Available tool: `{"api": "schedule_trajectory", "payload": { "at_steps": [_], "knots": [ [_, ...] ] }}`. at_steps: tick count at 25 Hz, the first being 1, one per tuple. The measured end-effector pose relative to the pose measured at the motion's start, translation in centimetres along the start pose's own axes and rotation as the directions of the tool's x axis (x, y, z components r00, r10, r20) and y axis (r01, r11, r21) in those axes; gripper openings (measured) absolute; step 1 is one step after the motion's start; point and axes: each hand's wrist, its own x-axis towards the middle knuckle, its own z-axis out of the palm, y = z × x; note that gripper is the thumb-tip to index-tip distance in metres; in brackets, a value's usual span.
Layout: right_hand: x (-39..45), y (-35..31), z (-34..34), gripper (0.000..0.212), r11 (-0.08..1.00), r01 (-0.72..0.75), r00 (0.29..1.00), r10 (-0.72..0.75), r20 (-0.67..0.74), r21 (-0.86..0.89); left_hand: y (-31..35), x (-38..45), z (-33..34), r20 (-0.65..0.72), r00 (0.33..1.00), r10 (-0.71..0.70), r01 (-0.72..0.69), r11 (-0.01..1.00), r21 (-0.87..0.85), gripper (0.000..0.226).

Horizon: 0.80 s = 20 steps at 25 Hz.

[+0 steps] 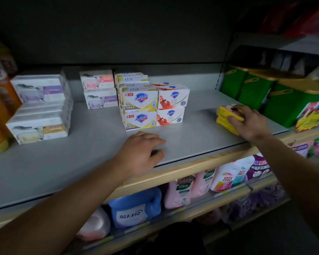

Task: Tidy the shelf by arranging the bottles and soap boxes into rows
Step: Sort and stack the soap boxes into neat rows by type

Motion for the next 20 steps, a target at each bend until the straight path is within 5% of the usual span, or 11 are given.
{"api": "schedule_trajectory", "payload": {
  "at_steps": [6, 9, 14, 20],
  "knots": [
    [-0.6, -2.5, -1.0, 0.069, 0.989, 0.044, 0.992, -0.06, -0.113, -0.142, -0.2, 0.0, 0.1, -0.017, 1.0, 0.0, 0.0, 0.999, -0.038, 0.05],
    [-2.9, -7.7, -0.6, 0.064, 0.97, 0.242, 0.953, -0.234, -0.194, 0.017, -0.3, 0.0, -0.9, -0.048, 0.998, -0.028, 0.021, 0.989, -0.143, 0.036],
    [-7.9, -17.5, 4.6, 0.053, 0.872, 0.442, 0.883, -0.465, 0.073, 0.211, -3.3, -2.0, -5.9, -0.162, 0.977, -0.136, 0.096, 0.968, -0.233, 0.03],
    [-10.9, -24.4, 11.2, 0.06, 0.806, 0.572, 0.704, -0.578, 0.413, 0.153, -9.7, -4.0, -11.9, -0.33, 0.891, -0.312, 0.298, 0.95, -0.094, 0.024]
  ]
}}
